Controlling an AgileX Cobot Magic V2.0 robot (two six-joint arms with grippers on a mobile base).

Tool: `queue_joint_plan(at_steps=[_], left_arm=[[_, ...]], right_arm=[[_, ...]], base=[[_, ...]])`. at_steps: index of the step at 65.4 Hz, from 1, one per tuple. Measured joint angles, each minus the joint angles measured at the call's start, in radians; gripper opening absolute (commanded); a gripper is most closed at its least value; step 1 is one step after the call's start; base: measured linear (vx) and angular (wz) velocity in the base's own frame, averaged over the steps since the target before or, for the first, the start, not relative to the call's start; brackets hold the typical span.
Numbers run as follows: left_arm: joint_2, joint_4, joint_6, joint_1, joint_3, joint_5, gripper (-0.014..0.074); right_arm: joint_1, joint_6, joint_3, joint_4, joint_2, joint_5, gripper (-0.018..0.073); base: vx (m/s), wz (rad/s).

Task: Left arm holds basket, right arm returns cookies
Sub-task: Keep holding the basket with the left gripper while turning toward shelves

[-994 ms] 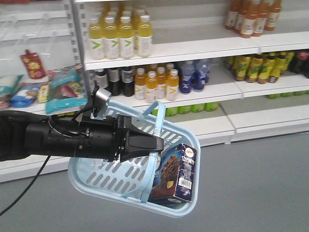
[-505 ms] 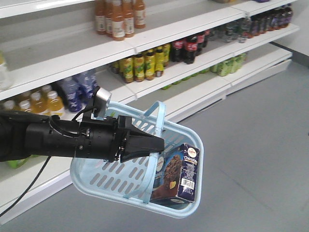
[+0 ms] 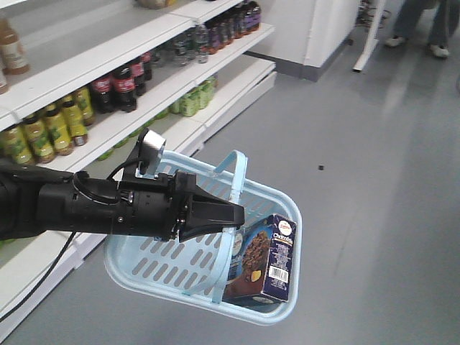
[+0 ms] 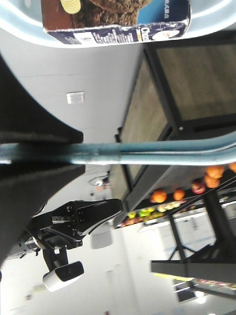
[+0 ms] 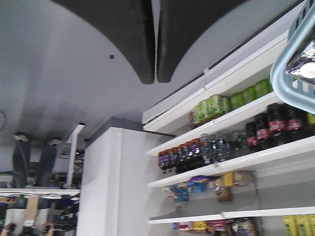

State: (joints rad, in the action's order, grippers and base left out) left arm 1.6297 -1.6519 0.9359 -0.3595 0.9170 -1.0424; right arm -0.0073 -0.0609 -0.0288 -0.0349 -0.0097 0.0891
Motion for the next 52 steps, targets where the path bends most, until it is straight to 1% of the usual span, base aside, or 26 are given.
queue_joint_plan(at_steps=[30, 52], left_arm=[[0.000, 0.000, 0.000, 0.000, 0.000, -0.001, -0.0006], [0.000, 0.000, 0.000, 0.000, 0.000, -0.008, -0.0006]], right_arm=[[0.000, 0.000, 0.000, 0.000, 0.000, 0.000, -0.0003], [0.000, 0.000, 0.000, 0.000, 0.000, 0.000, -0.0003]], base=[[0.18, -0.70], [0.19, -0.47]])
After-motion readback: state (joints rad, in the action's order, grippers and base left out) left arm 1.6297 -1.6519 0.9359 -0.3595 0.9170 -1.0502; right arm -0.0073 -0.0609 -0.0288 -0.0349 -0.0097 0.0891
